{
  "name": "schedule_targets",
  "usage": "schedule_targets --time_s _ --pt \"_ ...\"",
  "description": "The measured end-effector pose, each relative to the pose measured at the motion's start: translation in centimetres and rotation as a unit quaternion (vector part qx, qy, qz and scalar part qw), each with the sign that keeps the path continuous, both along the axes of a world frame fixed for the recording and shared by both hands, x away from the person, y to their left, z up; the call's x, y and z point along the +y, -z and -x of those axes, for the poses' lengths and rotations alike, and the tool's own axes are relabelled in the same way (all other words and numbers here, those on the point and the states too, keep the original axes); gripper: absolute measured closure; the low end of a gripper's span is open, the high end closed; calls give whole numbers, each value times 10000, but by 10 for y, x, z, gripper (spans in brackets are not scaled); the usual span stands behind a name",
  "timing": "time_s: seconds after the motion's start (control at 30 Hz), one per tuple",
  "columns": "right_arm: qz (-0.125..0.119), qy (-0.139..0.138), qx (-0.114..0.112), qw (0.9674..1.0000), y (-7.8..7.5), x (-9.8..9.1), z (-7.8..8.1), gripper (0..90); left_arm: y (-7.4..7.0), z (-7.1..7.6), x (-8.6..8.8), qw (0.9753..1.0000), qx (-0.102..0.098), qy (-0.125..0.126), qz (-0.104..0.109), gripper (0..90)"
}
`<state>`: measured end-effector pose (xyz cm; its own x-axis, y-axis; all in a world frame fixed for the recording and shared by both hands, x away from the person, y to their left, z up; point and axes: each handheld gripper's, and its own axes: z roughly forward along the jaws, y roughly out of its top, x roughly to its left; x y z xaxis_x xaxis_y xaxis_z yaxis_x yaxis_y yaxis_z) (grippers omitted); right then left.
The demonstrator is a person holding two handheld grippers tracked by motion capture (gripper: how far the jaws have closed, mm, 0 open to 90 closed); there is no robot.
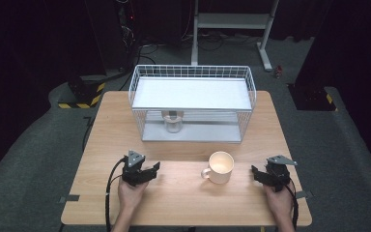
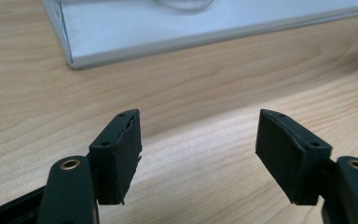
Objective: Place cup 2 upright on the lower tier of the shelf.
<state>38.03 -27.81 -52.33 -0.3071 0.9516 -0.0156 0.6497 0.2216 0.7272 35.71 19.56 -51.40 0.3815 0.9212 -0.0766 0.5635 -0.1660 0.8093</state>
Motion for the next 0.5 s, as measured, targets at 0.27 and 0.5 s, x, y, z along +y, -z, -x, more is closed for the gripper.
schedule_targets --time_s 0.27,0.5 --pt "0 0 0 10000 0 0 0 293 9 0 1 9996 93 -40 -247 314" --pt "1 0 -1 10000 0 0 0 293 12 -1 -1 9989 130 -24 -453 312"
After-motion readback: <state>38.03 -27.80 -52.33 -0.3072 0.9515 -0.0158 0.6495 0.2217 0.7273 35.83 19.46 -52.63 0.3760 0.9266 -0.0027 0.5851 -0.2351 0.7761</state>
